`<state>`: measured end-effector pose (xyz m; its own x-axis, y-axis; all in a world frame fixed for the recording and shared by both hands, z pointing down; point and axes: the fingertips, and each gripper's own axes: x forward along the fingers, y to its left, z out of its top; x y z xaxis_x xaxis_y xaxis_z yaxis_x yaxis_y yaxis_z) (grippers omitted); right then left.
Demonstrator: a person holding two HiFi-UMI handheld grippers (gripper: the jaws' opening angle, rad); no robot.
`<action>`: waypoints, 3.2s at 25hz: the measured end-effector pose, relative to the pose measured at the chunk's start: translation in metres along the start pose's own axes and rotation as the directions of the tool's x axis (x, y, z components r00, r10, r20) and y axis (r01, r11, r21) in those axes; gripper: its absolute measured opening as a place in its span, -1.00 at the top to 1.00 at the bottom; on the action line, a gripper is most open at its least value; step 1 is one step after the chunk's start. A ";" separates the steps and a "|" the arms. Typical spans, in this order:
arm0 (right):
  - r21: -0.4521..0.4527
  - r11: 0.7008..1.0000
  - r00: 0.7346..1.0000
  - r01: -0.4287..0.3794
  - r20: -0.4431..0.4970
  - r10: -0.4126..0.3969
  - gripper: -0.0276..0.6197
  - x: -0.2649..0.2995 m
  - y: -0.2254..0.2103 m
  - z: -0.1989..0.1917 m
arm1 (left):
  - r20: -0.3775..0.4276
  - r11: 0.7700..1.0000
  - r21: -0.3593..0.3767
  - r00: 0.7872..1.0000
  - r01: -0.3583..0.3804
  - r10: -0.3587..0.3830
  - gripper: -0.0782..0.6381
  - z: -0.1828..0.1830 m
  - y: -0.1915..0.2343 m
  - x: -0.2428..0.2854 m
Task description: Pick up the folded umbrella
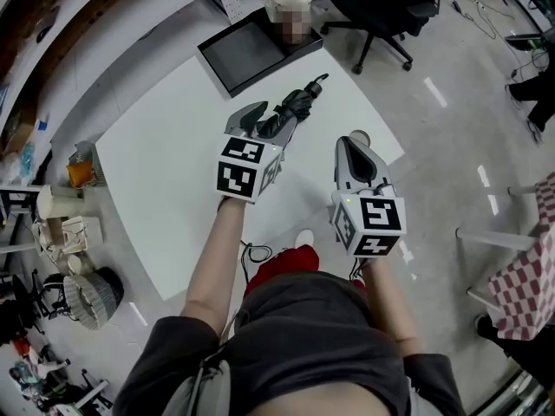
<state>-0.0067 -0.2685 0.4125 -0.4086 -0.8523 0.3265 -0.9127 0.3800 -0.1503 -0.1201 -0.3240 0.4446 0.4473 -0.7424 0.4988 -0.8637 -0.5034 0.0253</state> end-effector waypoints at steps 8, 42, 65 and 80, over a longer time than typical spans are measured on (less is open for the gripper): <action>0.010 1.000 1.000 0.009 -0.020 -0.009 0.86 0.014 -0.004 -0.004 | -0.139 1.000 0.001 0.990 0.017 -0.017 0.10 -0.025 0.008 0.028; -0.031 0.999 0.990 -0.036 -0.137 0.031 0.86 0.081 -0.004 -0.033 | -0.438 0.997 0.006 0.897 0.080 -0.069 0.01 -0.086 0.014 0.099; -0.007 1.000 0.984 -0.026 -0.176 0.024 0.86 0.094 -0.019 -0.041 | -0.550 0.991 0.065 0.833 0.117 -0.062 0.00 -0.101 0.017 0.115; -0.004 1.000 0.985 0.008 -0.174 -0.008 0.86 0.078 -0.024 -0.044 | -0.481 0.980 0.169 0.877 0.100 -0.006 0.15 -0.097 0.002 0.112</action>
<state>-0.0172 -0.3286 0.4828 -0.3956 -0.7801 0.4848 -0.9159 0.3746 -0.1444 -0.0946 -0.3653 0.5845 0.2861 -0.4353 0.8536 -0.7628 -0.6426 -0.0721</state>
